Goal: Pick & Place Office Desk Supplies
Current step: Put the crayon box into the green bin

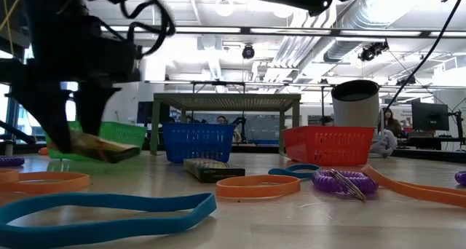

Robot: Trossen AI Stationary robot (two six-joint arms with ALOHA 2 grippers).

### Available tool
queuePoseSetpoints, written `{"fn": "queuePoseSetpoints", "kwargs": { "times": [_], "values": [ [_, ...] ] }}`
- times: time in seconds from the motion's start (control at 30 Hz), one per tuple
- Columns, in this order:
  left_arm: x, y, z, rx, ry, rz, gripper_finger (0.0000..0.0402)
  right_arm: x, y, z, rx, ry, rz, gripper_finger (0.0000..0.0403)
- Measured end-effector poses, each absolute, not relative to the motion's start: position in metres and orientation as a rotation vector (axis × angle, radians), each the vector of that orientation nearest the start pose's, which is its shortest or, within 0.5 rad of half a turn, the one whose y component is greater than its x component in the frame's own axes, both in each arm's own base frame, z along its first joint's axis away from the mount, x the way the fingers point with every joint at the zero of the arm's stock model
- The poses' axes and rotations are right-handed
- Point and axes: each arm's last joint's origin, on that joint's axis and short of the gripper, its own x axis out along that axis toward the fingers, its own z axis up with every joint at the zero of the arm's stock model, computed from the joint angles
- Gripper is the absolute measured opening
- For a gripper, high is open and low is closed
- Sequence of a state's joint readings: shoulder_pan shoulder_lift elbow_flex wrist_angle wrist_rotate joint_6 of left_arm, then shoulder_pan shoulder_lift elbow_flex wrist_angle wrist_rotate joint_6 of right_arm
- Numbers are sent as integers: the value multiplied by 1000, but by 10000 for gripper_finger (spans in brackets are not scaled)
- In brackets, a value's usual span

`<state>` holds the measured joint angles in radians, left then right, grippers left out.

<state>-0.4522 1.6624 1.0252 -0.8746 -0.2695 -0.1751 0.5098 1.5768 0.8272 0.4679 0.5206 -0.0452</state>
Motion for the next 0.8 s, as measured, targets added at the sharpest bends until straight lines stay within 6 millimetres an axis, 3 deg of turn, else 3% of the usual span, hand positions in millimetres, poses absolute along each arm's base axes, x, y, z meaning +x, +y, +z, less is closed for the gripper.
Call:
{"fn": "queuePoseSetpoints", "kwargs": {
  "times": [0.13, 0.37, 0.6, 0.8],
  "values": [
    [252, -114, 186, 243, 1400, 83, 140, 296, 149, 219, -184, 245, -5, 183],
    [243, -108, 225, 16, 1260, 170, 140, 296, 149, 219, -181, 241, -6, 183],
    [218, -82, 261, -434, 1182, 400, 140, 296, 149, 219, -181, 241, -5, 183],
    [192, -56, 276, -545, 1195, 602, 140, 296, 149, 219, -181, 241, -4, 183]
  ]
}}
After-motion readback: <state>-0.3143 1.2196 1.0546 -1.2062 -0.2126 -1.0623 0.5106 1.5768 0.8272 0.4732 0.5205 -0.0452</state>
